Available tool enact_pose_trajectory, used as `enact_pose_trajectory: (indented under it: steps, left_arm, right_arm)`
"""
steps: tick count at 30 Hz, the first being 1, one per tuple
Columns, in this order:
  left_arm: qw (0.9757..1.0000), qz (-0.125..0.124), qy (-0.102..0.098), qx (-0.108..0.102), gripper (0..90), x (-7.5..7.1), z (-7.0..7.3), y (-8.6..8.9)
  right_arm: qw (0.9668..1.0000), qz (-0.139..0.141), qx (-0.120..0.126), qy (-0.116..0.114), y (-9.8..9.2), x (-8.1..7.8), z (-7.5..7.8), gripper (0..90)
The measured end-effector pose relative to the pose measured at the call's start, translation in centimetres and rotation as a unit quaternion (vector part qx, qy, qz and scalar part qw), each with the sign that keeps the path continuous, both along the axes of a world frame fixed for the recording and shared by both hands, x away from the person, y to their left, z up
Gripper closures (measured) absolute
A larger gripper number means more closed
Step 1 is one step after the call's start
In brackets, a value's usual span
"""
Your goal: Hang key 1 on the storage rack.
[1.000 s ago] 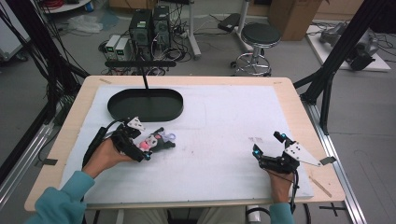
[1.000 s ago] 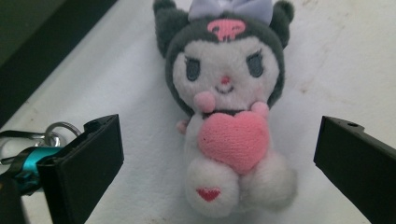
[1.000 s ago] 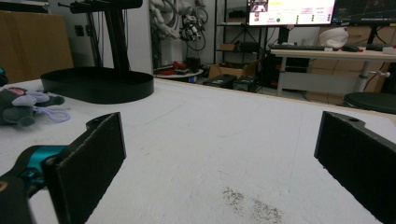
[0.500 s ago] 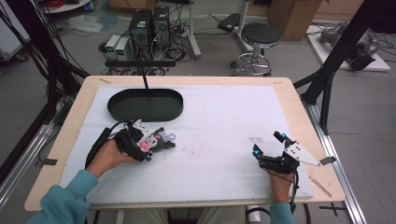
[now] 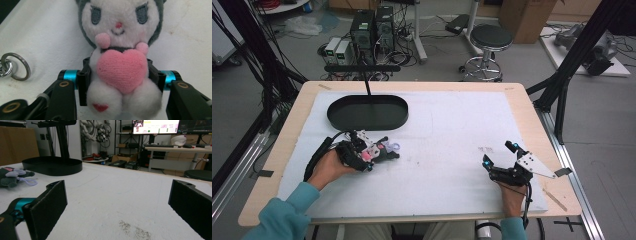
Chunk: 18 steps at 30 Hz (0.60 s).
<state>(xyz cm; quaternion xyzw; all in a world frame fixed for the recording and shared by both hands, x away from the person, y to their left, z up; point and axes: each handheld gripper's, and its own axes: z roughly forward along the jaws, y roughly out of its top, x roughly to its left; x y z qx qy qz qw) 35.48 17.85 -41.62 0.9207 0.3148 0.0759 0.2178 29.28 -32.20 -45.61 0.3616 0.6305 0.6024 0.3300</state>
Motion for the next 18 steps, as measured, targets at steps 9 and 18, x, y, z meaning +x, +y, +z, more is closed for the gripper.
enact_pose_trajectory:
  steps: [9,18]
  left_arm:
    - [0.9995,-0.019,-0.021,-0.014,52.0,-0.3,0.5,0.0]
    - [0.9954,-0.001,-0.064,-0.072,52.0,-0.4,2.0,1.3]
  right_arm:
    - [1.0,-0.001,-0.002,-0.004,-0.1,0.1,0.0,1.2]
    - [1.0,0.0,-0.001,-0.001,0.0,0.0,0.0,1.2]
